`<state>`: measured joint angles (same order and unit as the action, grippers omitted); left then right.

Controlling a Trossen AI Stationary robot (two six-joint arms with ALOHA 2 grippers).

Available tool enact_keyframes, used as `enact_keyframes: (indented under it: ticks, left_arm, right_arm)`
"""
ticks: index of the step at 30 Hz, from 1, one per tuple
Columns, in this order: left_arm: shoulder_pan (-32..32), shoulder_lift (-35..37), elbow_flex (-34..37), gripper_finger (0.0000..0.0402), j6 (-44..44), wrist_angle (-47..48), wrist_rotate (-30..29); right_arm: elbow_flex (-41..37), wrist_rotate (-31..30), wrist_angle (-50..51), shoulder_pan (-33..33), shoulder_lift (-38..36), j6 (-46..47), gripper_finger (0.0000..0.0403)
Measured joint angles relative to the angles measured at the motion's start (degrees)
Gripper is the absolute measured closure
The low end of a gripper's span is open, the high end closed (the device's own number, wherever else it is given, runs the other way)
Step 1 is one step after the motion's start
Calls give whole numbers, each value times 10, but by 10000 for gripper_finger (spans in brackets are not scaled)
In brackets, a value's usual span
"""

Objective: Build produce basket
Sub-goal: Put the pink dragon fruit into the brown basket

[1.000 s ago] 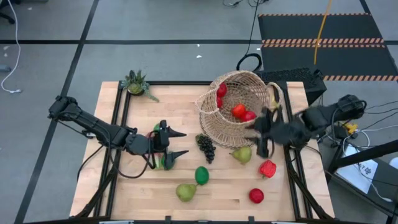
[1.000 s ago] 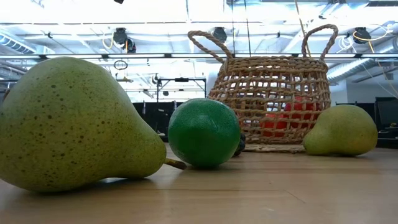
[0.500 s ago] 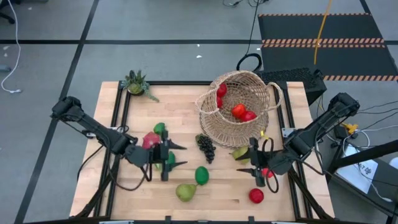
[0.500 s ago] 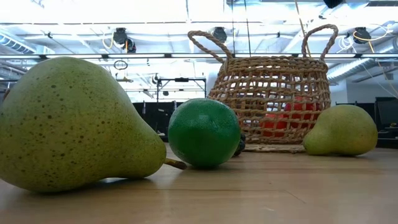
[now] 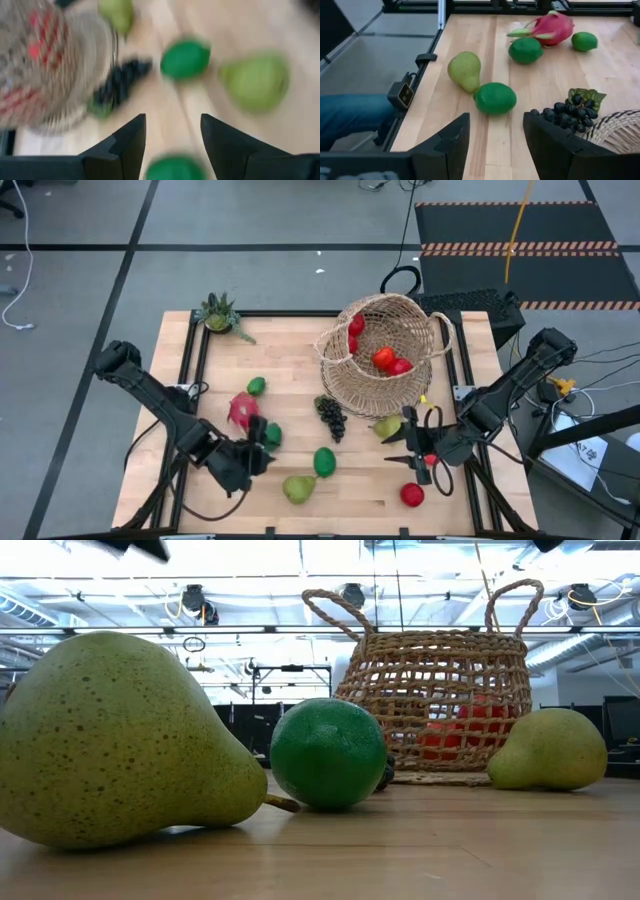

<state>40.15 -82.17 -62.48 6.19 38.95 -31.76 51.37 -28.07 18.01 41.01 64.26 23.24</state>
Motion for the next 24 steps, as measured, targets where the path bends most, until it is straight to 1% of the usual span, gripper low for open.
enact_keyframes:
  ticks: [2,5,8,12,14,17,21,24]
  left_arm:
    - [6,0,0,209,21,62,4]
    - [7,-3,0,212,56,130,21]
    - [4,-4,0,214,76,169,48]
    - [4,-4,0,206,75,182,85]
    - [4,-4,0,191,72,183,97]
    - [3,-4,10,161,72,183,97]
    - [3,-4,46,113,65,173,98]
    - [3,-4,80,78,65,147,106]
  right_arm:
    - [0,-7,-1,0,4,5,225]
    - [0,-6,0,0,15,8,225]
    - [0,-4,0,0,28,11,225]
    - [0,-4,0,0,39,5,225]
    - [0,-4,0,0,39,-1,225]
    - [0,-4,0,0,39,-3,225]
    - [0,-4,0,0,39,-5,225]
    - [0,-4,0,0,39,-5,225]
